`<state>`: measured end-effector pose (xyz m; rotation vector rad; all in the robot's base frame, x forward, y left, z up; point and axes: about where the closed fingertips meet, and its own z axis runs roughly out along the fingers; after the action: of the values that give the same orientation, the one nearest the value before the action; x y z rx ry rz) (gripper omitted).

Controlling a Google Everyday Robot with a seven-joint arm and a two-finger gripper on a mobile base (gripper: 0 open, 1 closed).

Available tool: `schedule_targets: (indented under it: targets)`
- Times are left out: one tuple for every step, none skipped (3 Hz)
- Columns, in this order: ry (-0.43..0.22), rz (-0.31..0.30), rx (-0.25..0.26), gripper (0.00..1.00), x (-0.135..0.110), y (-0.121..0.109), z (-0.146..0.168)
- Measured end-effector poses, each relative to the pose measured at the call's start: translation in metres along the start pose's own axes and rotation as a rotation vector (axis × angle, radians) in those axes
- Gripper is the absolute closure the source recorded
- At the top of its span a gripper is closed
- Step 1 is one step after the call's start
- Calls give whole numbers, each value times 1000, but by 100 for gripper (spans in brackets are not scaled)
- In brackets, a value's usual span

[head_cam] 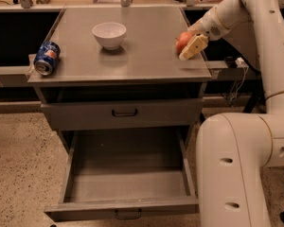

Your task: Place apple into middle drawer

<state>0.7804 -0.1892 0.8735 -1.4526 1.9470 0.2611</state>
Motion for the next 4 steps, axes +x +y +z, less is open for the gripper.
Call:
schedule_targets:
  targets:
    - [2, 0, -1, 39, 1, 0, 1]
    - [3, -6, -11, 41, 2, 1, 6]
    - [-35, -55, -37, 20, -10, 9, 5]
    - [-57, -79, -50, 0, -17, 13, 3]
